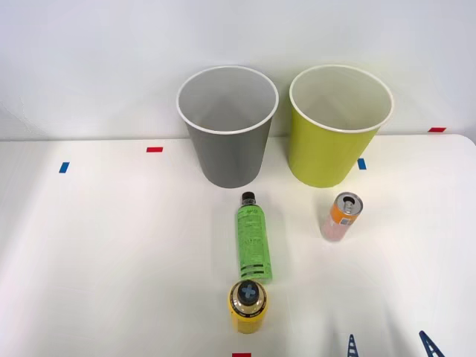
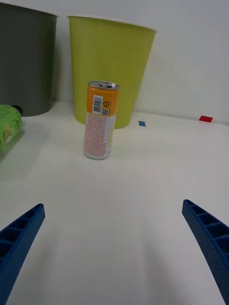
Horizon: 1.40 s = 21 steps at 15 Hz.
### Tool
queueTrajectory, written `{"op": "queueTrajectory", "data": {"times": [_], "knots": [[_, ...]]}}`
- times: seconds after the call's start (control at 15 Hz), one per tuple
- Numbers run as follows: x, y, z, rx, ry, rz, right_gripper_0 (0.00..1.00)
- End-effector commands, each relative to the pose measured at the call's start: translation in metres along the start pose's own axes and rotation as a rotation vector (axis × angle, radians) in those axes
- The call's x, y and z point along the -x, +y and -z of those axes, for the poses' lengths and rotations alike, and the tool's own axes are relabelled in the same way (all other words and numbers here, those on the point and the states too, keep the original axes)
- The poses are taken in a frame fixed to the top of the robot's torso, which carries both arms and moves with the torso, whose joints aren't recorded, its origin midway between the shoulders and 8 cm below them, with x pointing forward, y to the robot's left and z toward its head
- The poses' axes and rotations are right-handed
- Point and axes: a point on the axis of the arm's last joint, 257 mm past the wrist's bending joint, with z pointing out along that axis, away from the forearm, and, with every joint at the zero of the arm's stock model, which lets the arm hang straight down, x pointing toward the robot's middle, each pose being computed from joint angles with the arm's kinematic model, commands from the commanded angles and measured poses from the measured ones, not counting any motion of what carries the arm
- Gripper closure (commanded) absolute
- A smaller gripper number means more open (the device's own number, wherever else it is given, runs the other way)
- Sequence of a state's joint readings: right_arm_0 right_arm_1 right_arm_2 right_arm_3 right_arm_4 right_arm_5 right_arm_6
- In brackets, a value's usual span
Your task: Put cans in the gray bin, plastic bottles in the light green bin
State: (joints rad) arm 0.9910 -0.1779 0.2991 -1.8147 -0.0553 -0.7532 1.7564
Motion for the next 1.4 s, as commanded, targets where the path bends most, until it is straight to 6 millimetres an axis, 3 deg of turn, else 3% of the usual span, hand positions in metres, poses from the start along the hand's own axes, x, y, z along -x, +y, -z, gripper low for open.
{"op": "queueTrajectory", "data": {"times": [0.07,1.0,1.07,1.4], "knots": [[0.000,0.000,0.000,0.000,0.000,0.000,0.00],[0.000,0.000,0.000,0.000,0.000,0.000,0.00],[-0.014,0.002,-0.001,0.008,0.025,0.000,0.00],[0.001,0.006,-0.009,0.012,-0.043,-0.100,0.00]]}}
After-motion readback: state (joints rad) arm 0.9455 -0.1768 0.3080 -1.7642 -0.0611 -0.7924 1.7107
